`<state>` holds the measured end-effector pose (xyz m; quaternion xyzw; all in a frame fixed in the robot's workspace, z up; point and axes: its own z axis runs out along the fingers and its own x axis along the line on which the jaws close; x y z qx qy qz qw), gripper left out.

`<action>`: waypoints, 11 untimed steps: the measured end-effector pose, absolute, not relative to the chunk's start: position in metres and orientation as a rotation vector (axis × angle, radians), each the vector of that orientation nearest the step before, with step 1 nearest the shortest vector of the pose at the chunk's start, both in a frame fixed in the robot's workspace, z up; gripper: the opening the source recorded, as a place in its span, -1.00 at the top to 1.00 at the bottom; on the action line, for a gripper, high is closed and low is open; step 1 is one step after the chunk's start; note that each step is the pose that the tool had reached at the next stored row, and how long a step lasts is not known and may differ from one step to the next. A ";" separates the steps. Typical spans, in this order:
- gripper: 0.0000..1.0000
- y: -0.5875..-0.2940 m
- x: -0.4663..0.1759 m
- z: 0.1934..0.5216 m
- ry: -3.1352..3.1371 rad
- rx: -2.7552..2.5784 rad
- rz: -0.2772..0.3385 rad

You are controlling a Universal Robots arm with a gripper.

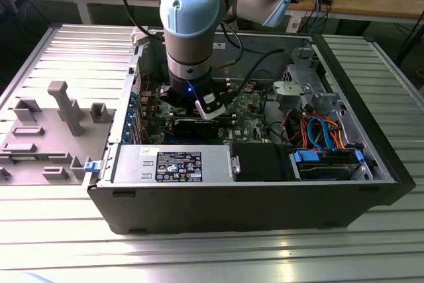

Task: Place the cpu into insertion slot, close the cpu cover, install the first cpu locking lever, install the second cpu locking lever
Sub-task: 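Install the second cpu locking lever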

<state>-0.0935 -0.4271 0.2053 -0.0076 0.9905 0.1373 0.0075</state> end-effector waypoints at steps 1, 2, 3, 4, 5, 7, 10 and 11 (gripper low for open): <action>0.79 -0.427 -0.094 0.205 3.096 -0.024 0.432; 0.79 -0.427 -0.094 0.205 3.096 -0.024 0.435; 0.79 -0.427 -0.094 0.205 3.096 -0.024 0.437; 0.79 -0.427 -0.094 0.204 3.095 -0.024 0.439; 0.79 -0.427 -0.094 0.204 3.095 -0.024 0.445; 0.79 -0.426 -0.095 0.203 3.093 -0.024 0.457; 0.79 -0.426 -0.095 0.202 3.092 -0.024 0.463; 0.79 -0.426 -0.095 0.201 3.091 -0.024 0.466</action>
